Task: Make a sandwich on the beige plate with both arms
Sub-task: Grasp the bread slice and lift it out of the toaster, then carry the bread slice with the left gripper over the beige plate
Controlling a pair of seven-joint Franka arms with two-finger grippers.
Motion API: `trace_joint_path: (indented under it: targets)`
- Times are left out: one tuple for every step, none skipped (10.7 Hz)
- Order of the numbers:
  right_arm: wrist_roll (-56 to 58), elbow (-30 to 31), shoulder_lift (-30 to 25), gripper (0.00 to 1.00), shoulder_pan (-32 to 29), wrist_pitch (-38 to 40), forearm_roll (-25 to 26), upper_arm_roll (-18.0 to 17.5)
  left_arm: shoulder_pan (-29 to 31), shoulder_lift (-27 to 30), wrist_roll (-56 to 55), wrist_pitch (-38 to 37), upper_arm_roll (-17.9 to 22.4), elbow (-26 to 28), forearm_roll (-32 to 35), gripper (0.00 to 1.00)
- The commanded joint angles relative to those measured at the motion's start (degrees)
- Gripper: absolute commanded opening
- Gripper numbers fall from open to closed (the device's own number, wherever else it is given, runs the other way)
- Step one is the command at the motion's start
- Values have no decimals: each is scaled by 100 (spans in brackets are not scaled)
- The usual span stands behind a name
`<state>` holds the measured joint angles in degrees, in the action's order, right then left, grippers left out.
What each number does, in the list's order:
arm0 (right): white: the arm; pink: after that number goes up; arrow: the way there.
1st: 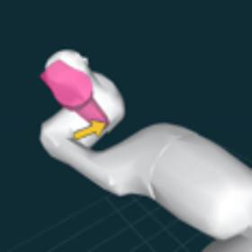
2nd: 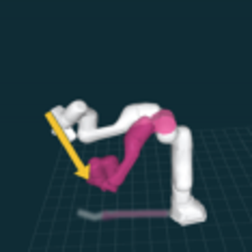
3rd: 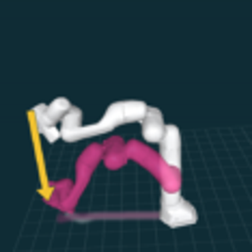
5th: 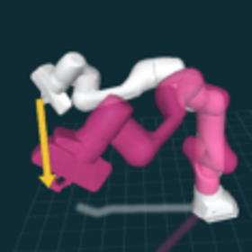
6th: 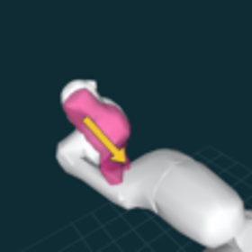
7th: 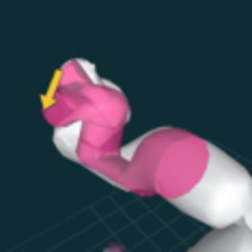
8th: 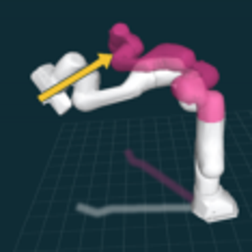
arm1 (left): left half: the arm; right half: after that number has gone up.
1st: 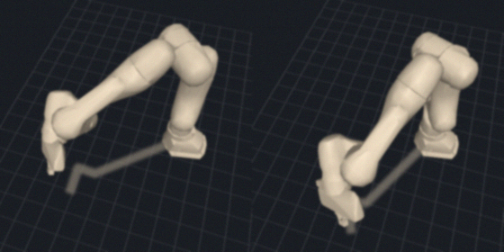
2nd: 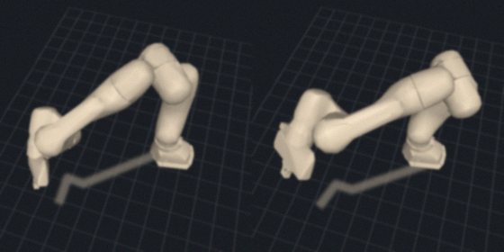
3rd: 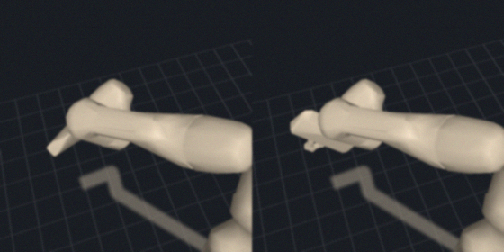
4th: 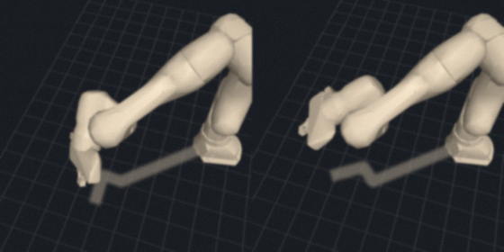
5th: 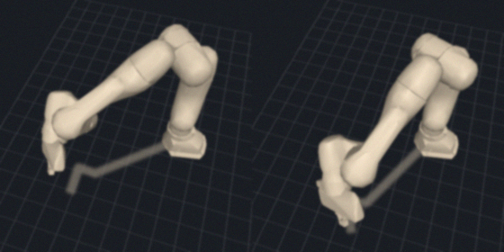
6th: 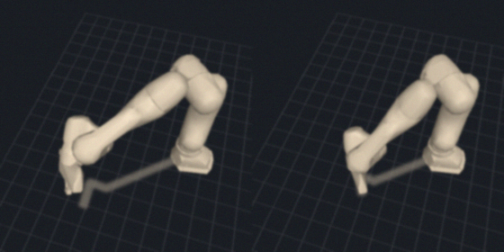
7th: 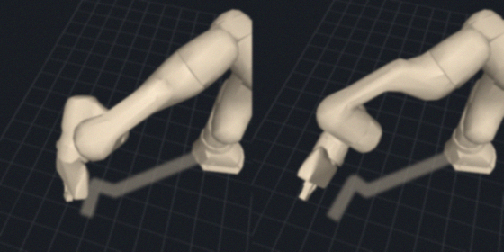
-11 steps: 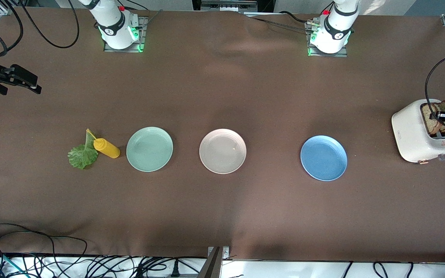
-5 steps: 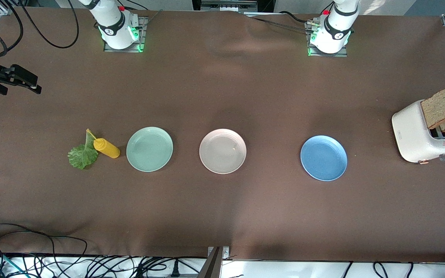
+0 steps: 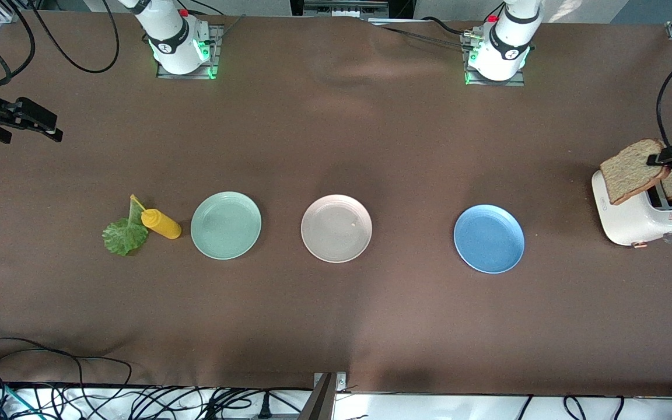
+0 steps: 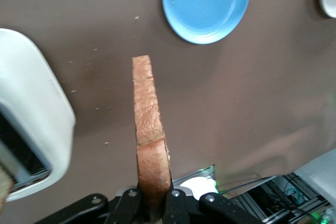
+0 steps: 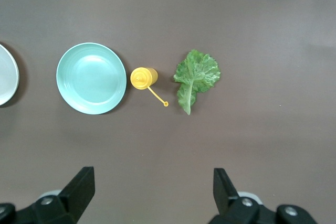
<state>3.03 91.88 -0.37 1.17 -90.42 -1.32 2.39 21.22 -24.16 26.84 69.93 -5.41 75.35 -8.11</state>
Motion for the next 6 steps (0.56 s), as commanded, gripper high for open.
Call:
trace_joint_path:
  targets:
    - [-30,-117,28,100,15,95,71,-2,-529,-176,-635,29,40,-38,-706,0]
    - [-30,-117,37,100,15,78,71,-2,-653,-299,-828,264,40,6,-1066,0]
    - [-39,-117,37,100,15,69,71,-2,-802,-387,-1013,667,40,163,-1383,0]
    - [-39,-117,46,100,23,69,71,-10,-986,-475,-1128,1045,40,278,-1639,0]
    - [-39,-109,46,100,23,103,71,-10,-1206,-606,-1338,1258,40,287,-2015,0]
    - [-39,-117,37,100,23,113,71,-10,-1417,-703,-1479,1486,40,287,-2332,0]
